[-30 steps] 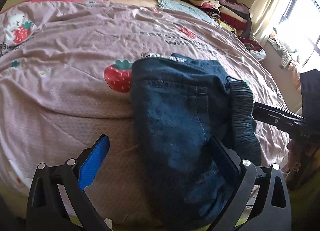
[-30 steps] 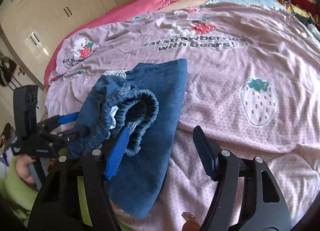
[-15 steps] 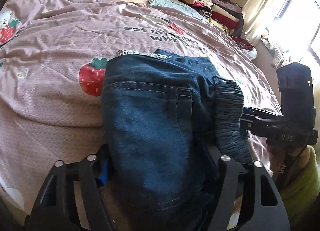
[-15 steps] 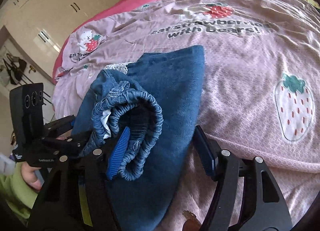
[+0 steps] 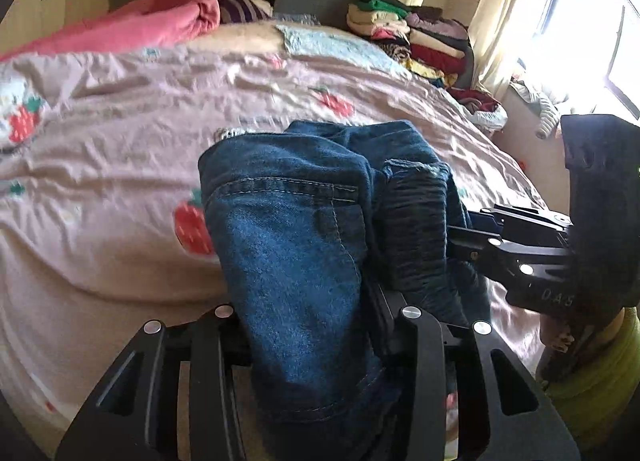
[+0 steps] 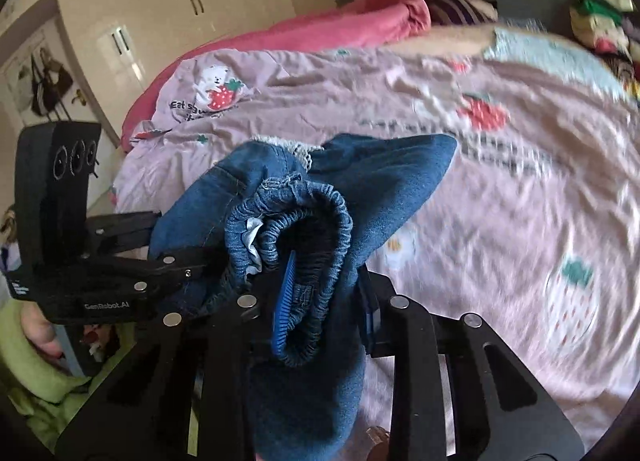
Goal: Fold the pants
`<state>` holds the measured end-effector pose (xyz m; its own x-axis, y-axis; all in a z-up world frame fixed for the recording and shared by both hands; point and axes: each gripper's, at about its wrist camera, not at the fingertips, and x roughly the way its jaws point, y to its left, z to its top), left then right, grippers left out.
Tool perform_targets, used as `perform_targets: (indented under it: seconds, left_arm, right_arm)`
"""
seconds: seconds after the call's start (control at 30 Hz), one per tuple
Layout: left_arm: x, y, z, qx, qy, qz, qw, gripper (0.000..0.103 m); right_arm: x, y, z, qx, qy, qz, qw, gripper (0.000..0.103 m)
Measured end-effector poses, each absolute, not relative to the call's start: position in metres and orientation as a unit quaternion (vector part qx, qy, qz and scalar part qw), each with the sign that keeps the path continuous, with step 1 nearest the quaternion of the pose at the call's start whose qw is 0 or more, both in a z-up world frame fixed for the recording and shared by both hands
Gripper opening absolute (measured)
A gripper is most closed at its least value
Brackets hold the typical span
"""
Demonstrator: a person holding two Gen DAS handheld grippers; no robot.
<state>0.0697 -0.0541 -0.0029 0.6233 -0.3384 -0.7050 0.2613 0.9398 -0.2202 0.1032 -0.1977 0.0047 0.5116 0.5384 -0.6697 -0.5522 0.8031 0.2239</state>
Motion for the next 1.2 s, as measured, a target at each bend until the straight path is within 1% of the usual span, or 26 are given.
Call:
perform_targets:
  seconds: [0.43,0.7,0.97,1.03,1.1,1.17,1.2]
  left_arm:
    - [0.119,-0.032,0.024,-0.043,0.373,-0.130,0.918,0.039]
    - [0.140,-0.029,0.020,-0.044,0.376,-0.118,0.918,0.039]
    - [0.153,-0.027,0.005,-0.041,0.390,-0.108,0.914,0.040]
    - [0.154,-0.027,0.000,-0.040,0.395,-0.105,0.912,0.043]
    - [0.156,-0.025,-0.005,-0.041,0.400,-0.101,0.910,0.050]
    - [0.157,-0.024,-0.010,-0.040,0.405,-0.098,0.908,0.052]
    - [0.158,-0.024,-0.013,-0.037,0.409,-0.094,0.907,0.057]
  right_arm:
    - [0.155,-0.171,0.029,-0.035,0.349,0.314,0.882,0.021]
    - [0.177,-0.163,0.025,-0.043,0.355,0.309,0.881,0.021]
    - [0.190,-0.159,0.009,-0.049,0.370,0.296,0.879,0.021]
    - [0.192,-0.159,0.003,-0.047,0.378,0.289,0.878,0.021]
    - [0.195,-0.158,-0.001,-0.048,0.383,0.283,0.878,0.022]
    - [0.196,-0.158,-0.008,-0.056,0.391,0.270,0.878,0.024]
    - [0.198,-0.159,-0.010,-0.057,0.394,0.267,0.878,0.026]
